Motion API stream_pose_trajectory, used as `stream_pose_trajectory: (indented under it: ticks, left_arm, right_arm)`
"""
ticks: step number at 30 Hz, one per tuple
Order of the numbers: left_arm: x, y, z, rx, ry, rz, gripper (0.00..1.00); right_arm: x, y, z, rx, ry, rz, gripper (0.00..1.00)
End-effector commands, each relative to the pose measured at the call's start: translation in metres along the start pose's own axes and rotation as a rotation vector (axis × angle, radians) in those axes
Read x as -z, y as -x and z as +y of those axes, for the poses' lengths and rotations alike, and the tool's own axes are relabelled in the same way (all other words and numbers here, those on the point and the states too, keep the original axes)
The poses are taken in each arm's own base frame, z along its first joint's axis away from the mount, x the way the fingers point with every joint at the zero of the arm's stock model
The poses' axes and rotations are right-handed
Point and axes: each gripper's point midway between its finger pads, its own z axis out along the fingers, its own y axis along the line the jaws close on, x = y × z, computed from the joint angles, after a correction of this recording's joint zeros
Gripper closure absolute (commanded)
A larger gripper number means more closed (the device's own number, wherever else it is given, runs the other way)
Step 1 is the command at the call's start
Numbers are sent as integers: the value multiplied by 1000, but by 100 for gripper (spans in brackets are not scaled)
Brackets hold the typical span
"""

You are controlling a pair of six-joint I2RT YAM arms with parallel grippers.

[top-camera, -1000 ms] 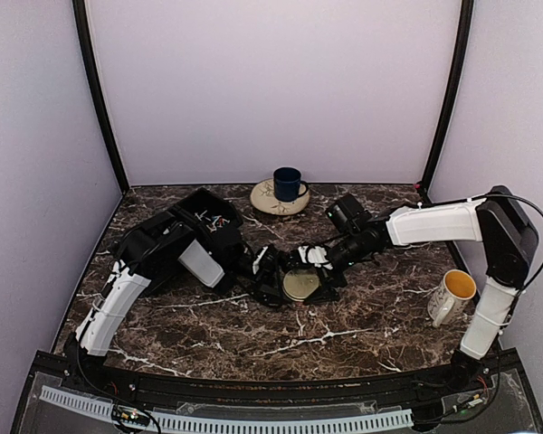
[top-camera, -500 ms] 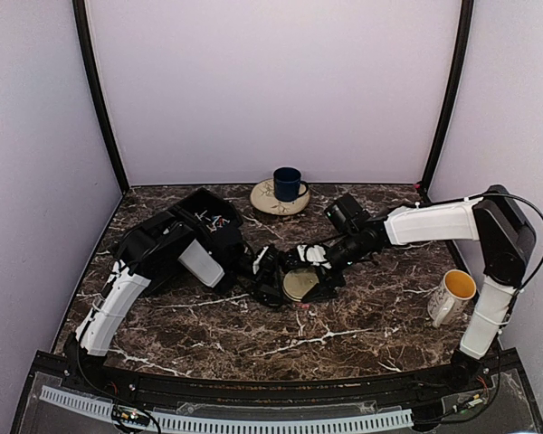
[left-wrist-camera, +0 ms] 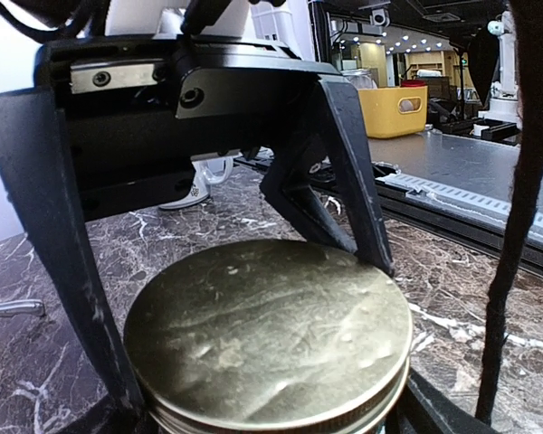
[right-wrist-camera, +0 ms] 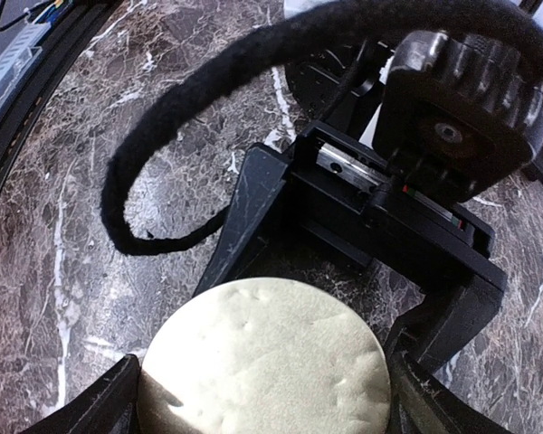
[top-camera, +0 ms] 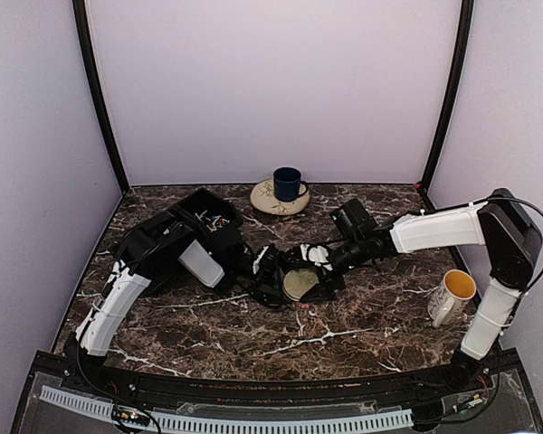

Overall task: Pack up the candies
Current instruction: Screw the box lid onto the packing box.

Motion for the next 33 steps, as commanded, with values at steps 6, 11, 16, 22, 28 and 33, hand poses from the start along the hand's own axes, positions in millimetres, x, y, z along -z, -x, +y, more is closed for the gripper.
stream_pose_trajectory:
  ticks: [6,11,16,22,28,33]
  left_arm:
    - [12,-112,-30,422,117,76,33]
    - [14,-112,-27,419,138,80,33]
    - [15,-113,-25,419,161,89,33]
    - [17,-116,-21,416,195,101,34]
    - [19,-117,-18,417,216,106,34]
    - [19,-117,-17,417,219,108,34]
  right_arm:
    - [11,-9,-17,-169,-249,-49,14]
    - [12,-15,-24,-251,-327,-45,14]
    - [9,-18,-27,-318,-401,-33,13]
    - [8,-28,-36,-431,-548,11,13]
    - [11,-34,-40,-520,-672,33,10]
    - [14,-29,-39,-544,-675,21,6]
